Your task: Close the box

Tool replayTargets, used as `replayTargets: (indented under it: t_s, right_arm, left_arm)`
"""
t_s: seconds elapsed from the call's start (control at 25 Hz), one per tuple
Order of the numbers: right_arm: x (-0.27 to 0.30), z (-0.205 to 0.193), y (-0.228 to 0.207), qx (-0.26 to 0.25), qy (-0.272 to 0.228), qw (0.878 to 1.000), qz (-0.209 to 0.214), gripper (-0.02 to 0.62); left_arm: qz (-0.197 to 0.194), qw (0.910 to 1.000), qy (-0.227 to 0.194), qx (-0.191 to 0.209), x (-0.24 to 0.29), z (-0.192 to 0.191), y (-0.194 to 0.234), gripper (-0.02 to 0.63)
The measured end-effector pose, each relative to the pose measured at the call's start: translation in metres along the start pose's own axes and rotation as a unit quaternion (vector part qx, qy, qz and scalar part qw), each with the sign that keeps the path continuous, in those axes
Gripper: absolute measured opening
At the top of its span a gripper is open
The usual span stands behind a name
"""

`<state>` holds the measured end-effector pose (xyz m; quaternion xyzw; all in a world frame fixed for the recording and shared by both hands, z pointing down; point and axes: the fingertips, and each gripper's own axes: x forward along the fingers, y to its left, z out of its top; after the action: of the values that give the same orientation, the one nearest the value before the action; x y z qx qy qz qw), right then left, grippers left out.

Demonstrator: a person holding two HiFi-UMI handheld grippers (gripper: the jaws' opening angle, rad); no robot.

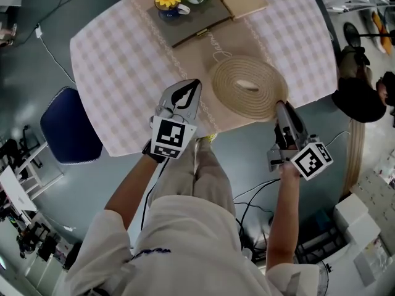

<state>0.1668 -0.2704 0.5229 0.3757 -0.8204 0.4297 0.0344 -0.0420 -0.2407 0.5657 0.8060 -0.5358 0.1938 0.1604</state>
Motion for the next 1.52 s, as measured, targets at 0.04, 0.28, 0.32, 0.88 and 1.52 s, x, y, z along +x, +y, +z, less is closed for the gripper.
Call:
replayTargets:
  t_s: [0.04,0.28,0.32,0.88,1.52]
  right_arm:
    - [0.005,0.000,-0.002,0.002,0.005,1.000,0.000,0.072]
    - [0.025,-0.014,-0.013,0.015,0.034,0.999,0.002,0.072]
    - [0.027,-0.016,-0.012,0.019,0.036,0.999,0.003,0.072]
    - [0.041,-0.022,-0.059,0.032,0.061,0.997,-0.024,0.071]
    - [0.044,-0.037,-0.071,0.004,0.067,0.996,-0.065,0.071]
  left_arm:
    - [-0.001,1.0000,0.002,-0.002,0.004,-0.002,0.002,0.002]
    - [-0.014,0.9997,0.019,-0.002,0.022,-0.018,0.002,0.002]
    - [-0.015,0.9997,0.022,-0.001,0.022,-0.021,0.003,0.002]
    - [-0.028,0.9986,0.040,-0.022,0.057,-0.046,0.007,0.002]
    - [-0.043,0.9978,0.047,-0.018,0.064,-0.061,0.003,0.002]
